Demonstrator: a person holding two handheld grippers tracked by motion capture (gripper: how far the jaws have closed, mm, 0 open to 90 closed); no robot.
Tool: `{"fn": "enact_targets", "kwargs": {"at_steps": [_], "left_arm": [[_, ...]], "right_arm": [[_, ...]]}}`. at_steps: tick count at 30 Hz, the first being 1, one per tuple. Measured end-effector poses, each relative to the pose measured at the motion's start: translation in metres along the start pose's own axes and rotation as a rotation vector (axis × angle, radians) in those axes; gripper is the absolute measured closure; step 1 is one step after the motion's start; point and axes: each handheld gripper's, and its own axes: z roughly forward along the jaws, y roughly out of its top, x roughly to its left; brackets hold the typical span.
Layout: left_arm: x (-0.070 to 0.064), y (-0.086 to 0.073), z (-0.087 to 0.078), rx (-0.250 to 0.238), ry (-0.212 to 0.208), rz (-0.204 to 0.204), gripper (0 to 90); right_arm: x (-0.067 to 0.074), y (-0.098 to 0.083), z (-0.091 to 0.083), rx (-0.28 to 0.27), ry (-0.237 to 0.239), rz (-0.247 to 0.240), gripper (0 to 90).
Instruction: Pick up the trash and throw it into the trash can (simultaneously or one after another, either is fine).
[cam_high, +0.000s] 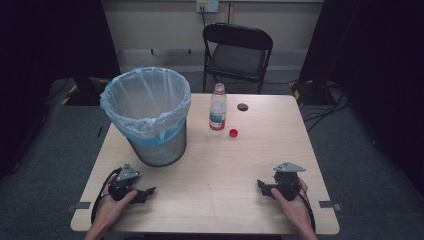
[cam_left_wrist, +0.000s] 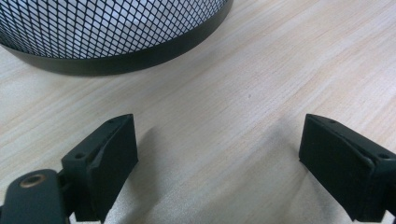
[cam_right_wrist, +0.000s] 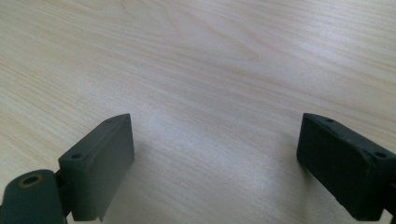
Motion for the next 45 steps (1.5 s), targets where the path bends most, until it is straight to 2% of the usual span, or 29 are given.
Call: {"fn": "enact_targets", "kwargs": {"at_steps": [13, 19, 26, 27, 32, 38, 45], "left_arm": [[0.000, 0.000, 0.000, 0.000, 0.000, 0.000, 11.0], [0.000, 0.000, 0.000, 0.000, 0.000, -0.001, 11.0], [0.000, 0.000, 0.000, -0.001, 0.001, -0.001, 11.0], [0.000, 0.000, 0.000, -0.002, 0.000, -0.003, 11.0], [0.000, 0.000, 0.000, -0.001, 0.000, -0.001, 11.0], [0.000, 0.000, 0.000, 0.000, 0.000, -0.001, 11.0], [0.000, 0.000, 0.000, -0.002, -0.001, -0.002, 11.0]], "right_arm": [[0.000, 0.000, 0.000, -0.001, 0.003, 0.003, 11.0], [-0.002, 0.001, -0.003, -0.009, 0.012, 0.021, 16.1], [0.005, 0.005, -0.003, -0.001, 0.042, -0.011, 18.2], [0.007, 0.008, -0.004, -0.010, 0.064, -0.013, 18.2], [0.012, 0.016, -0.003, -0.031, 0.096, -0.025, 18.6], [0.015, 0.028, -0.001, -0.052, 0.097, -0.037, 18.2], [0.015, 0.047, 0.009, -0.057, 0.120, -0.051, 18.0]]}}
